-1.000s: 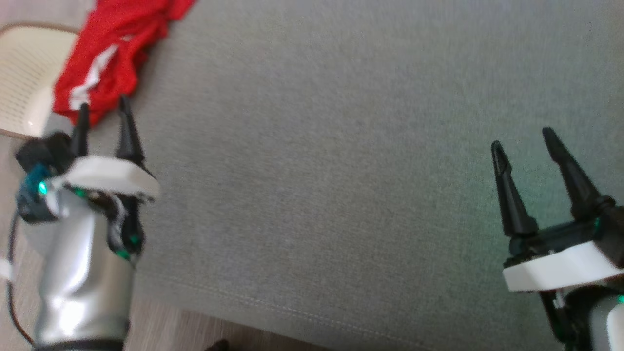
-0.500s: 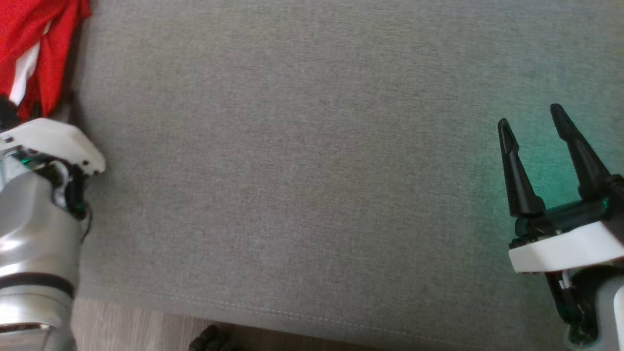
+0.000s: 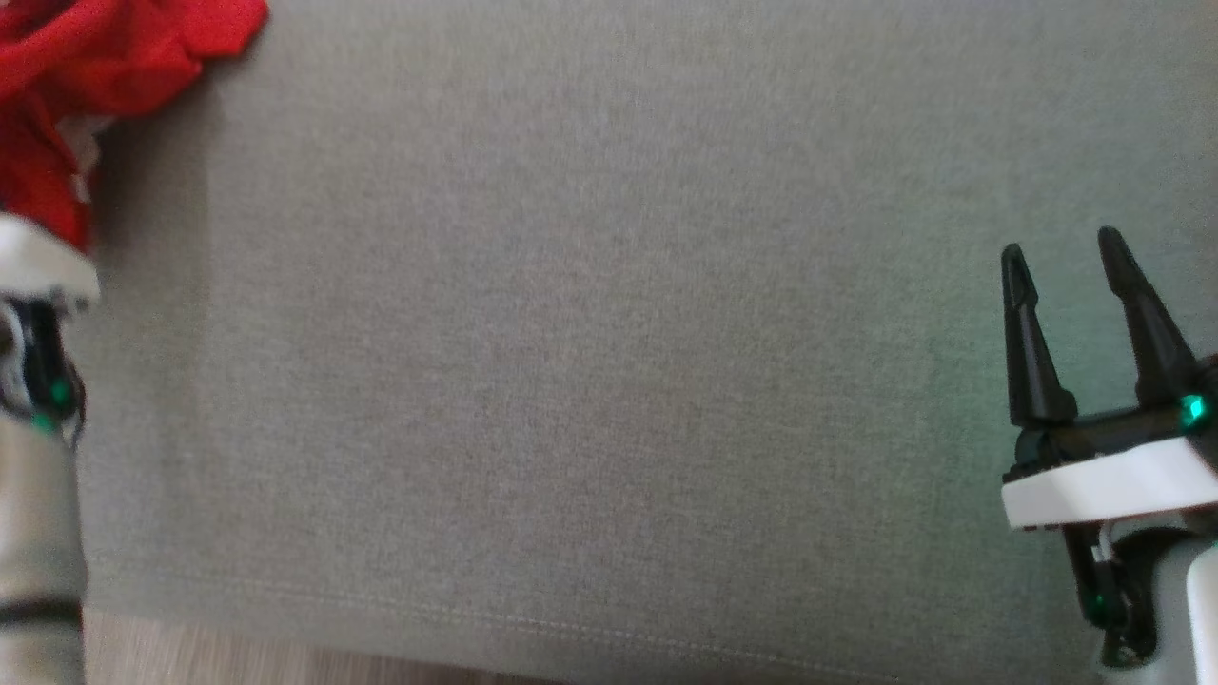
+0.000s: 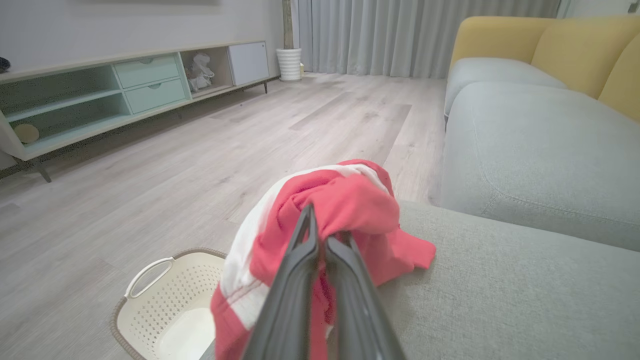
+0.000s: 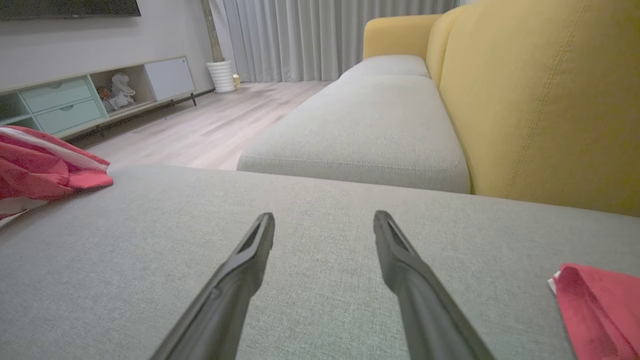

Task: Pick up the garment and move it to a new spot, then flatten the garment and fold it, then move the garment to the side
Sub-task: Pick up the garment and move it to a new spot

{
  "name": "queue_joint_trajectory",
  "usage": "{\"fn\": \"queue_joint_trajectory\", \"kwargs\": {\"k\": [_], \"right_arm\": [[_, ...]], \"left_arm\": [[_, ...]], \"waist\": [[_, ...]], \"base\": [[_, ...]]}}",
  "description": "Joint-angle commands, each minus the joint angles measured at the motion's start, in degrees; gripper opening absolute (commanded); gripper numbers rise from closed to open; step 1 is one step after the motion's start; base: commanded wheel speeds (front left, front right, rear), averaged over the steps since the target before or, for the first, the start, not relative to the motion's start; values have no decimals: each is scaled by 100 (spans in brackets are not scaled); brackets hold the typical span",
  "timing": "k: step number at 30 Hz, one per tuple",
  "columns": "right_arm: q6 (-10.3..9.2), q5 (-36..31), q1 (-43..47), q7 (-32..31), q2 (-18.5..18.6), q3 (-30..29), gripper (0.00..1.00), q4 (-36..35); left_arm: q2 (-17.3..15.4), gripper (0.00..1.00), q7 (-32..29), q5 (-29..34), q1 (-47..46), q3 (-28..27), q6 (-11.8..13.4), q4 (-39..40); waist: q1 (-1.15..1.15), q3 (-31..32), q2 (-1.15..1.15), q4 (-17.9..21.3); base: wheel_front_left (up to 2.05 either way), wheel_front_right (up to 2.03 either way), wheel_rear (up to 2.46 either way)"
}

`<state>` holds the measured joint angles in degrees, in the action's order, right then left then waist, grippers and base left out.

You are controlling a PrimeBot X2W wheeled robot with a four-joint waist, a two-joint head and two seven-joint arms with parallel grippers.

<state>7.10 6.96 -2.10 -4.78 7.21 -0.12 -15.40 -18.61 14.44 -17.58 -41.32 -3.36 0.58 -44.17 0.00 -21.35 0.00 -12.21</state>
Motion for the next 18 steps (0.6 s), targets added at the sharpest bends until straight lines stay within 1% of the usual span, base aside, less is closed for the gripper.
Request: {"fn": "queue_joint_trajectory", "kwargs": {"k": [1,2,5,8,13,18], "right_arm": [[39,66,-11,114,-59,82,100,-109],[39,85,23,203,-114,53,100,9],[39,120,108,324,-194,65,100,169],[39,106,209,422,-257,74,100,291],[39,36,435,492,-308,124,100,395],[39,-2,629,448,-338,85,100,345]], "left_arm": [[-272,0,54,42,414,-329,45,584],[-145,0,54,109,887,-434,79,1245],[53,0,55,189,1643,-518,108,2110],[296,0,55,275,2434,-450,175,2915],[660,0,-167,366,3531,-184,319,4080],[942,0,-459,450,4162,180,395,4948]], "waist": [[0,402,0,39],[0,635,0,73],[0,982,0,167],[0,1273,0,285],[0,1617,0,467],[0,1738,0,691]], "base": [[0,0,0],[0,0,0],[0,0,0],[0,0,0],[0,0,0],[0,0,0]]}}
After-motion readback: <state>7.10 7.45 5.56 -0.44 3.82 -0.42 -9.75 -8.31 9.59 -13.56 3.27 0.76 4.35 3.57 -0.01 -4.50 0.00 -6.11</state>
